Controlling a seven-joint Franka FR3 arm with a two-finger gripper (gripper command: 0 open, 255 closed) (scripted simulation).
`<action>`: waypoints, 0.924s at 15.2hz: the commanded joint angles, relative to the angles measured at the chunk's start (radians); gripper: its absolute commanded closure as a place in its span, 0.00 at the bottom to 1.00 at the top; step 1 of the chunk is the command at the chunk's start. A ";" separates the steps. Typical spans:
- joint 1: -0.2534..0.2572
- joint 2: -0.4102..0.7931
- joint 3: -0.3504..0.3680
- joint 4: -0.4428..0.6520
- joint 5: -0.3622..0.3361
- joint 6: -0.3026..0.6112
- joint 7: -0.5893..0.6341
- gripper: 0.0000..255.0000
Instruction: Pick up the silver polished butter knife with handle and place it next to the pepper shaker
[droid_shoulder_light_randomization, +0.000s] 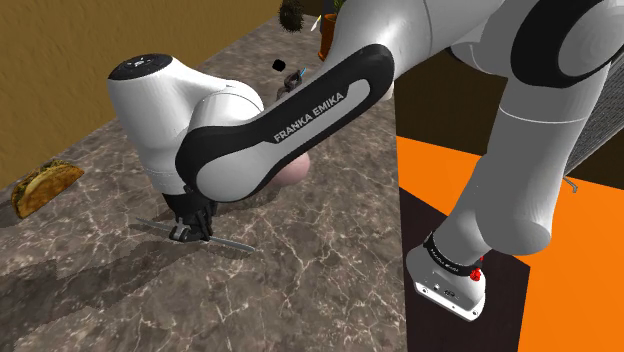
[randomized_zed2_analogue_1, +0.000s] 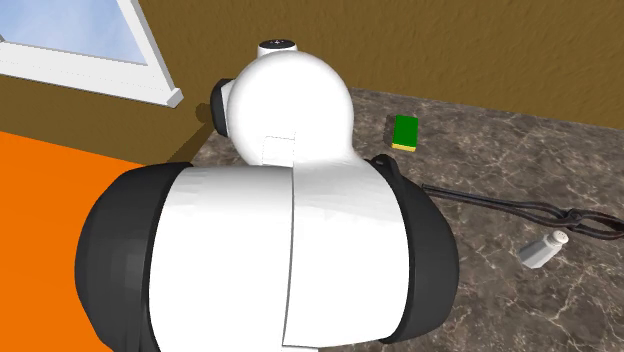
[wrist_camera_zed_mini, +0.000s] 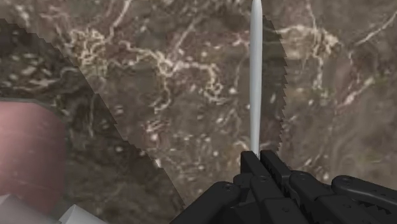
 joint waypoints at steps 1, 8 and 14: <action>0.000 0.000 0.000 0.000 0.000 0.000 0.000 1.00; -0.009 -0.044 0.012 0.041 0.029 -0.079 -0.018 1.00; -0.013 -0.075 0.019 0.086 0.049 -0.150 -0.030 1.00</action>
